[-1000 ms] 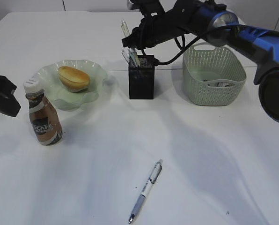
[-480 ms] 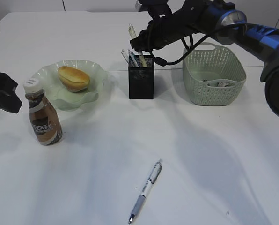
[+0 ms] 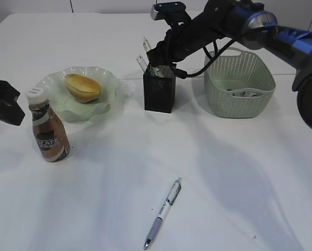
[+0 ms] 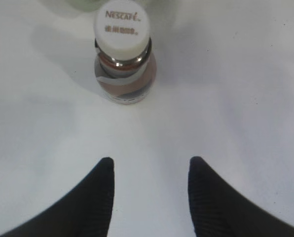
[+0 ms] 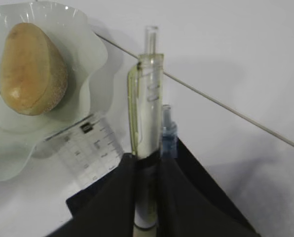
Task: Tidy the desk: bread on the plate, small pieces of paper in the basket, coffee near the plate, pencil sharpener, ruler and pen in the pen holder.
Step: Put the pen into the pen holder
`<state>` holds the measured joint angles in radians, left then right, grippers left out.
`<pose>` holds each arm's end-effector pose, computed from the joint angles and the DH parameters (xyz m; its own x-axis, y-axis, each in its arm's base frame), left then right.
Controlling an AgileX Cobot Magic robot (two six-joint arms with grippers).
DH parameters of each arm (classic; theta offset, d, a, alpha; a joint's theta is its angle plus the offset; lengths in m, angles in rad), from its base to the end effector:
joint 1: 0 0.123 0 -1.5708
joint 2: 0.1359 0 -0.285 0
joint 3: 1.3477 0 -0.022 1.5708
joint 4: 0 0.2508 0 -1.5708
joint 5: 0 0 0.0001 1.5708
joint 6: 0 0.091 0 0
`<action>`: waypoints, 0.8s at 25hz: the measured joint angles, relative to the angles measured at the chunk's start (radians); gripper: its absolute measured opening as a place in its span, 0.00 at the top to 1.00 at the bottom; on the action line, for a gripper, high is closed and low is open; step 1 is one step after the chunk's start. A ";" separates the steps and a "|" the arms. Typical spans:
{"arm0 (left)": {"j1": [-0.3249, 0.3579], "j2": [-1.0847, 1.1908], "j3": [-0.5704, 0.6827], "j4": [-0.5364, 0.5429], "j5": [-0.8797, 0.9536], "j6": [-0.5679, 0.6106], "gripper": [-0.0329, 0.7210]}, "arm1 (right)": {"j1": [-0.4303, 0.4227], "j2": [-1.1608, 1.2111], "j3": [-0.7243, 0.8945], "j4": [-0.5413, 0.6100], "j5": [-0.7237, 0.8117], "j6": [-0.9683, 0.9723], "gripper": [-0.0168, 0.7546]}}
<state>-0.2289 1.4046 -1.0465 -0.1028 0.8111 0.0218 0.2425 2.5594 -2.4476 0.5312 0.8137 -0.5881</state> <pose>0.2728 -0.0705 0.2819 -0.8704 0.1525 -0.4681 0.2180 0.9719 -0.0887 0.5446 0.1693 0.2032 -0.5600 -0.3331 -0.7586 -0.6077 0.7875 0.1028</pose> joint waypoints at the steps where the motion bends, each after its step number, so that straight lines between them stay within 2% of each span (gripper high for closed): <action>1: 0.000 0.000 0.000 0.000 0.000 0.000 0.51 | -0.007 0.000 0.000 0.005 0.001 0.000 0.86; 6: 0.000 0.000 0.000 0.000 0.000 0.000 0.51 | -0.017 0.000 0.000 0.036 -0.008 -0.002 0.81; 11: 0.000 0.000 0.000 0.000 0.000 0.000 0.51 | -0.021 0.000 0.000 0.063 -0.030 -0.009 0.56; 13: 0.000 0.000 0.000 0.000 0.000 0.000 0.51 | -0.021 0.000 0.000 0.070 -0.030 -0.010 0.52; 20: 0.000 0.000 0.000 0.000 0.000 0.000 0.51 | -0.021 -0.011 0.000 0.084 -0.034 -0.010 0.50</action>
<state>-0.2289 1.4046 -1.0465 -0.1028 0.8111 0.0218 0.2216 2.5479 -2.4476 0.6151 0.7792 -0.5985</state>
